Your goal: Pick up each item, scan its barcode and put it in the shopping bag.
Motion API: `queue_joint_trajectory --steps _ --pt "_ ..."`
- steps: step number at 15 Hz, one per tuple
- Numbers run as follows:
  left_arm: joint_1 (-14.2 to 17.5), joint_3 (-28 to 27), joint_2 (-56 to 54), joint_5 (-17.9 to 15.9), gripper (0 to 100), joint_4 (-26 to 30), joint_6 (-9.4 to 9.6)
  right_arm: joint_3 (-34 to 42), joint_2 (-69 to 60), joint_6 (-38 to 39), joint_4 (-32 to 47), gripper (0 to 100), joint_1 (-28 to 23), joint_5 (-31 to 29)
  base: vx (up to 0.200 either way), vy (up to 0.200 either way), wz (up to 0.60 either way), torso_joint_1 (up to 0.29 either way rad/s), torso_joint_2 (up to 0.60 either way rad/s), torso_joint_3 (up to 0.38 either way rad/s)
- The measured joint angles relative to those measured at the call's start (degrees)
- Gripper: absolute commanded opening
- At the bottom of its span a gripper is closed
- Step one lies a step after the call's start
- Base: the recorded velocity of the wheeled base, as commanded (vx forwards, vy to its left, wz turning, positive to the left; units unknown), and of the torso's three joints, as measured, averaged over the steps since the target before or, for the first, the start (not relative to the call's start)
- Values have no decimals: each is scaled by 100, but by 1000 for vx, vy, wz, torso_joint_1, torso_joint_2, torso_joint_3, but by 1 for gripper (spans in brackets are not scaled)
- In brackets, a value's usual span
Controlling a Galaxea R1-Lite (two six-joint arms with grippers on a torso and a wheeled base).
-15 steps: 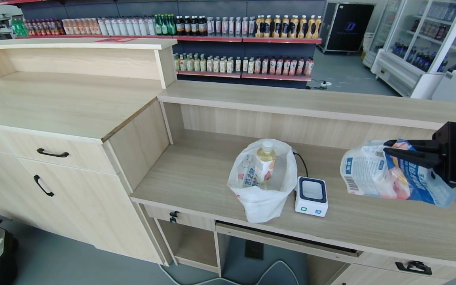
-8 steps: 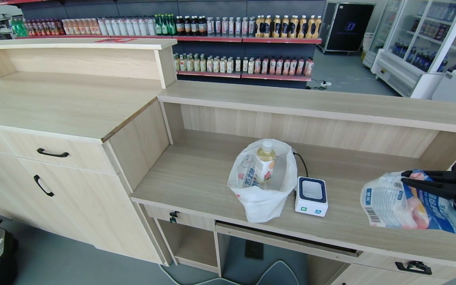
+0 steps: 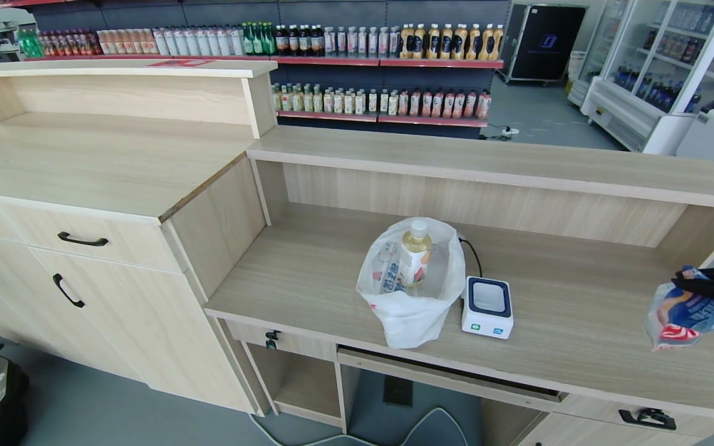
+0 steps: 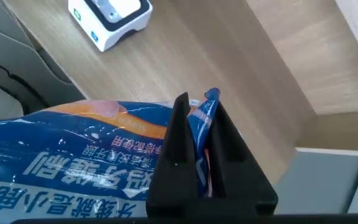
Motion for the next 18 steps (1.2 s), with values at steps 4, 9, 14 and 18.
queue_joint_trajectory --steps 4,9,14,18 --pt "0 0 -2 0 100 2 0 80 57 -449 -1084 0 -5 -20 0 0 0 0 0 0" --pt "0 0 -2 0 100 2 0 74 141 -1651 -1468 0 15 -460 0 0 240 0 1 3" --pt "-2 0 -2 0 100 2 0 66 546 -2549 -2486 0 660 -441 0 0 480 4 4 1" --pt "-5 0 0 0 100 2 0 116 1062 -4205 -2664 0 1006 378 0 0 0 0 0 0"
